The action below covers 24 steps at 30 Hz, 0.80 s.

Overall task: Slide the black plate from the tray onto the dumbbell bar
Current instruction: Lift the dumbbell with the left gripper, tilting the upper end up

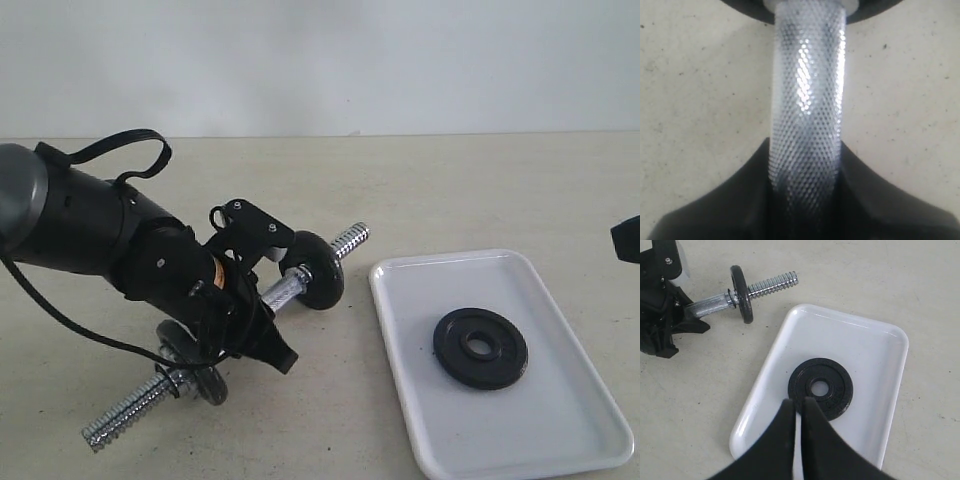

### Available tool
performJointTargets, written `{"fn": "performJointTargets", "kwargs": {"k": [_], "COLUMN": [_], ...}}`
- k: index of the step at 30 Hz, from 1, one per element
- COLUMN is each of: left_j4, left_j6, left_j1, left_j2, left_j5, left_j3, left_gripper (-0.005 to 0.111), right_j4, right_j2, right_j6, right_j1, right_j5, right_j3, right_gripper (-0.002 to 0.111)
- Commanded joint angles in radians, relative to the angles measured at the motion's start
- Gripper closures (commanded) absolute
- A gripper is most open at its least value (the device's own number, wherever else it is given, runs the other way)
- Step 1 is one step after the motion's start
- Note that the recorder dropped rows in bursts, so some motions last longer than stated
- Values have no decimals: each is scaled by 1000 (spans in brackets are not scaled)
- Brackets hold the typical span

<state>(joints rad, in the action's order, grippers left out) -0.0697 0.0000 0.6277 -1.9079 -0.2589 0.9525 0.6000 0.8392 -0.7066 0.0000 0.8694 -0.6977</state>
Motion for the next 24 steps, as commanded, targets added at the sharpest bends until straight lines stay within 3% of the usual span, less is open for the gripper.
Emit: {"fn": "performJointTargets", "kwargs": {"k": [1,24], "left_j4": [5,5], "left_j6": [-8,-8], "left_j1": [-2,-2], "left_j2": [73,104], "left_j5": [51,53], "left_j3": [16,16], "left_gripper": [102,102], "right_j4": [-3,-3], "right_j2": [1,1], "right_j6": [-9,-9], "right_j1": [-1,-1], "right_j5": [-12,-17], "right_j3": [2,2], "right_gripper": [108,108]}}
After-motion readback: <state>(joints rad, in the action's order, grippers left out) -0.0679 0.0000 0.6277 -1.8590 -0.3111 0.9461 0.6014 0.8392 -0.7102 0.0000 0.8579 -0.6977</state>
